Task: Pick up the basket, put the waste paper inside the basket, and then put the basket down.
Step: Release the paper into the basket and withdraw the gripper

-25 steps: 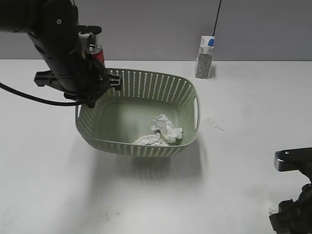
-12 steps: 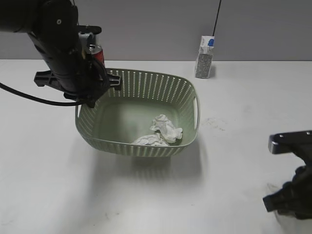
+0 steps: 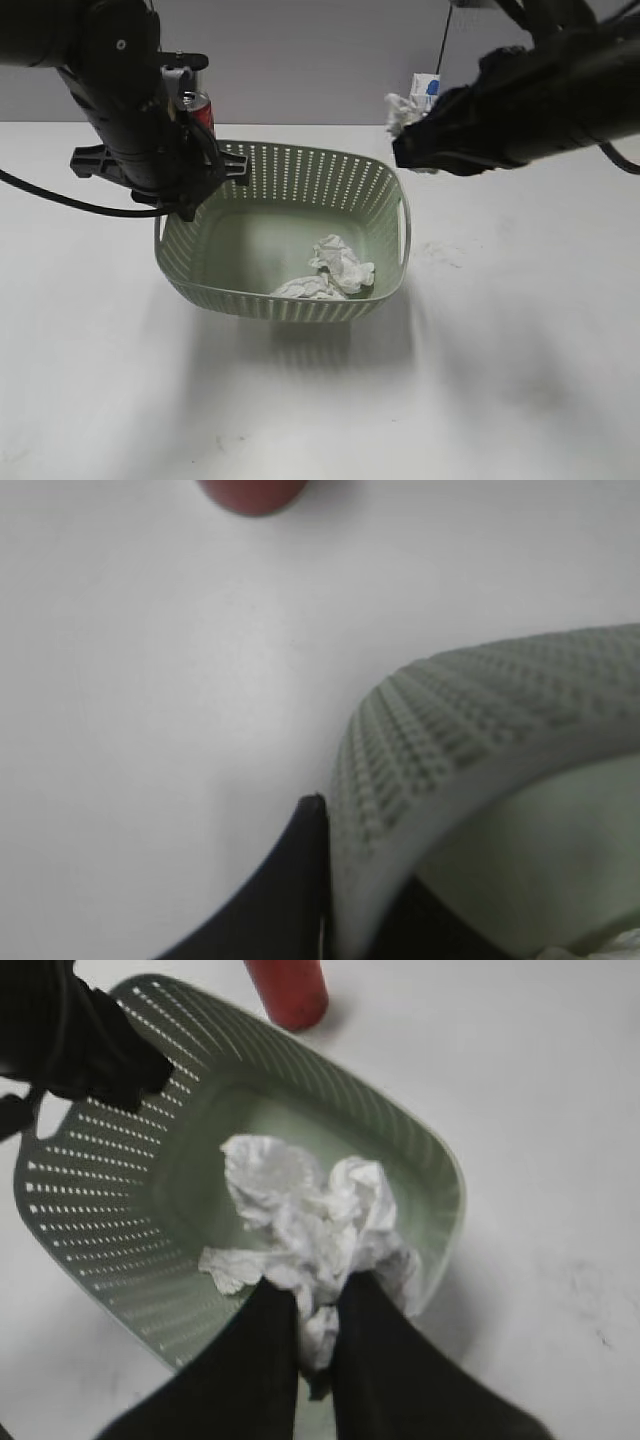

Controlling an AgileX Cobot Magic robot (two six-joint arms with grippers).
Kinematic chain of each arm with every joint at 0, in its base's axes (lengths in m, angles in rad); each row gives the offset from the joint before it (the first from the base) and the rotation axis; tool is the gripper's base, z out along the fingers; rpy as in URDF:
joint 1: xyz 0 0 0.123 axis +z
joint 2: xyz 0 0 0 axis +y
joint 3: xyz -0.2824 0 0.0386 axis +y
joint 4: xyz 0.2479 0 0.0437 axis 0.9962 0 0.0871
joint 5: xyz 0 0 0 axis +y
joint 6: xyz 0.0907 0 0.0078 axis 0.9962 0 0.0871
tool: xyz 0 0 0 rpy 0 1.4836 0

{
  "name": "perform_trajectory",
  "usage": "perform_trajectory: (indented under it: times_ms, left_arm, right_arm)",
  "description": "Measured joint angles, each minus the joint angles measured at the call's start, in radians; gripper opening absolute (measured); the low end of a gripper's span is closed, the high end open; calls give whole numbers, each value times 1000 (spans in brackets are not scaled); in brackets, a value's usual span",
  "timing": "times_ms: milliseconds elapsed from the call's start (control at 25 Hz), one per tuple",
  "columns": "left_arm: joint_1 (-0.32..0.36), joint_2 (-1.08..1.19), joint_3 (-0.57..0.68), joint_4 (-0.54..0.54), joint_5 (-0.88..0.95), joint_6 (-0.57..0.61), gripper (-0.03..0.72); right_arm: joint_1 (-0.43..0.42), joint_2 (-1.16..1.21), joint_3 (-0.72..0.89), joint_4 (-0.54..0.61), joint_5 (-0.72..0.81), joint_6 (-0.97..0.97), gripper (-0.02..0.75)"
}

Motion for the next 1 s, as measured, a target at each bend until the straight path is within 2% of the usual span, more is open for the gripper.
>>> perform_trajectory:
  times_ms: [160, 240, 320, 440, 520, 640, 760, 880, 1000]
  left_arm:
    - [0, 0, 0, -1, 0, 0, 0]
    - [0, 0, 0, -1, 0, 0, 0]
    - [0, 0, 0, -1, 0, 0, 0]
    - [0, 0, 0, -1, 0, 0, 0]
    - [0, 0, 0, -4, 0, 0, 0]
    - [0, 0, 0, -17, 0, 0, 0]
    - [0, 0, 0, -23, 2, 0, 0]
    - [0, 0, 0, -39, 3, 0, 0]
    - [0, 0, 0, -71, 0, 0, 0]
  right_arm:
    - [54, 113, -109, 11, -22, -15, 33]
    - [74, 178, -142, 14, -14, -17, 62]
    - [83, 244, -174, 19, 20, -18, 178]
    - [85, 303, -208, 19, 60, -17, 507]
    - [85, 311, -227, 2, 72, -18, 613]
    - [80, 305, -266, -96, 105, 13, 618]
    - [49, 294, -308, -273, 178, 171, 598]
    - [-34, 289, -353, -374, 304, 248, 592]
    - [-149, 278, -380, -401, 403, 247, 592]
